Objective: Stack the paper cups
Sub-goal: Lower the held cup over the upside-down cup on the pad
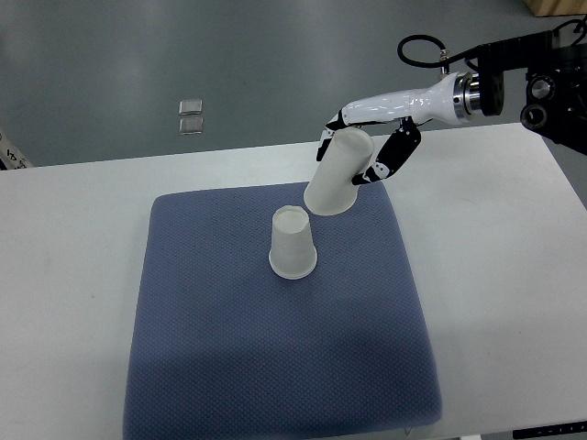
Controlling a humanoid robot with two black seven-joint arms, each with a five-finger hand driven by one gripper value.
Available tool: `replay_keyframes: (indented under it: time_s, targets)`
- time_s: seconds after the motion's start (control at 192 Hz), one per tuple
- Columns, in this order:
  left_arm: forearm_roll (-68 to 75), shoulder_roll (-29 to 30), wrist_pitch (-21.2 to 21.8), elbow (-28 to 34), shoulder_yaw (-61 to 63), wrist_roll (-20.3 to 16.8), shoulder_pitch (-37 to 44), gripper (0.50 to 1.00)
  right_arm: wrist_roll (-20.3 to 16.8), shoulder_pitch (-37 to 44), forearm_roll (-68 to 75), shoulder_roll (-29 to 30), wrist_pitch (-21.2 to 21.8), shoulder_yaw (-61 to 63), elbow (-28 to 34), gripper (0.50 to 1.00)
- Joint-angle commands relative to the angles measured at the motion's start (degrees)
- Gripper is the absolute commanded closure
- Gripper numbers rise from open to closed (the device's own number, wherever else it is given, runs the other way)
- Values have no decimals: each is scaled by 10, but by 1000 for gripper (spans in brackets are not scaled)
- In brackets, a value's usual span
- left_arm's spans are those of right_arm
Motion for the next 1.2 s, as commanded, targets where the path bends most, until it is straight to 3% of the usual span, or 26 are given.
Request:
replay_keyframes:
  time_s: [0.0,0.287,0.836,1.196]
  targets:
    - [0,0,1,0,0,0,0,500,0,12,3,24,7,-2,-5,875]
    - [0,0,1,0,0,0,0,500,-20,15,3,65,10,-3,-11,869]
    - [1,0,0,0,0,0,0,500,-21,9,2,83,17,-4,-19,865]
    - [0,0,1,0,0,0,0,500,-21,8,2,105,13,-23,-56,861]
